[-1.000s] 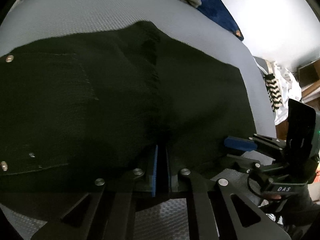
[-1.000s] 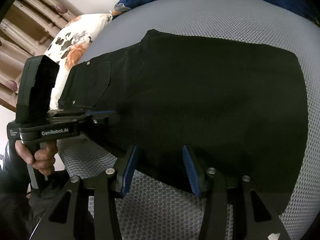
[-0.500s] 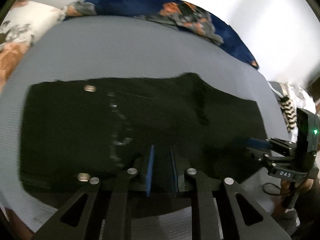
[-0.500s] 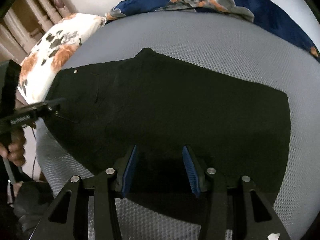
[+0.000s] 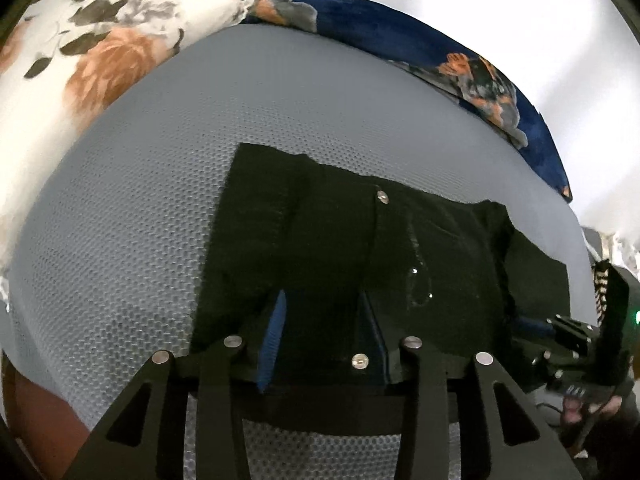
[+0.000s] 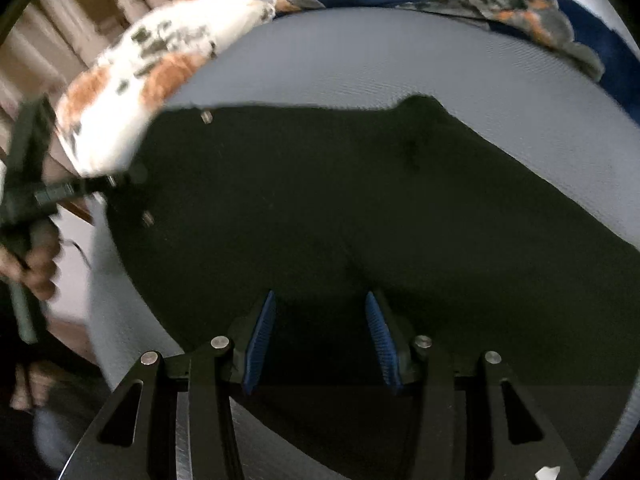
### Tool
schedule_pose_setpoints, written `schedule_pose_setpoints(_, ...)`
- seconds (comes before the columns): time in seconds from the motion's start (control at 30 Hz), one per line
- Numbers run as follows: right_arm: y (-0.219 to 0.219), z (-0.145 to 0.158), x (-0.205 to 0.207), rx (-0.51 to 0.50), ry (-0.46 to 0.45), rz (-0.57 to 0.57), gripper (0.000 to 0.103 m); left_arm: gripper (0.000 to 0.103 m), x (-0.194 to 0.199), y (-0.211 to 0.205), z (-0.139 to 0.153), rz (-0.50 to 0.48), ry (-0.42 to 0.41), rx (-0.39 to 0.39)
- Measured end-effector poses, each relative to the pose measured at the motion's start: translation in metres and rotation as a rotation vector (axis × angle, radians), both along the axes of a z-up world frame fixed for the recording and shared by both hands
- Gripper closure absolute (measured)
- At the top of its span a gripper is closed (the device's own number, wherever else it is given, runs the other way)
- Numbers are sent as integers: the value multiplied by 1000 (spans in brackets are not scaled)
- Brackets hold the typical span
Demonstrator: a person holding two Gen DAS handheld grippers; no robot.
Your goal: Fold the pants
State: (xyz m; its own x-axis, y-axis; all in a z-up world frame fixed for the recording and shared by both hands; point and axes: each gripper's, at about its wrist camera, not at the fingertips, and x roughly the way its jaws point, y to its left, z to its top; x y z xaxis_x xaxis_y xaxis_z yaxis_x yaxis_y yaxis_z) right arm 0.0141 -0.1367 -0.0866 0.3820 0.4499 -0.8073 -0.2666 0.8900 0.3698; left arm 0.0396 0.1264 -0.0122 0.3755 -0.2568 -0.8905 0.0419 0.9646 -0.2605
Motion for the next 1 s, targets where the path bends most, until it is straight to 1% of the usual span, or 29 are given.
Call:
schedule_pose_setpoints(0.07,-13,14,10,-5,-49,-62,59,63,1,6,2,-12,5,-35)
schedule_pose_setpoints(0.13,-26,23,20,-25,-75,-124,59,62,-1,12,7,-27,-17,-62)
schedule_pose_setpoints(0.17,-32,25,26,-58,-86,-154,59,56,-2,14,11,-33,-35,-68)
schedule_pose_setpoints(0.2,-36,26,33,-123,-92,-188,59,49,-2,19,14,-34,-59,-56)
schedule_pose_setpoints(0.27,-39,21,45,-196,-76,-223,58,46,0,25,20,-37,-98,-14)
schedule_pose_setpoints(0.3,-41,17,50,-214,-62,-237,58,45,1,29,21,-41,-106,-4)
schedule_pose_setpoints(0.37,-40,8,60,-230,-30,-245,58,45,5,37,21,-31,-107,-5)
schedule_pose_setpoints(0.43,-33,-1,68,-253,-8,-245,58,44,9,48,19,-7,-100,-23)
schedule_pose_setpoints(0.5,-26,-1,75,-294,-38,-250,57,44,13,57,15,14,-83,-36)
schedule_pose_setpoints(0.6,-16,1,86,-327,-42,-235,57,44,13,68,8,14,-46,-71)
schedule_pose_setpoints(0.7,-20,5,89,-304,-31,-236,58,41,15,74,0,1,-11,-113)
schedule_pose_setpoints(0.83,-30,14,86,-281,-33,-273,52,41,19,78,-14,-15,51,-156)
schedule_pose_setpoints(0.87,-33,16,85,-262,-30,-279,52,41,20,78,-18,-17,65,-165)
schedule_pose_setpoints(0.93,-43,21,80,-177,-15,-279,52,41,22,78,-24,-24,84,-193)
schedule_pose_setpoints(1.0,-55,27,73,-100,-6,-304,49,41,24,79,-27,-38,91,-223)
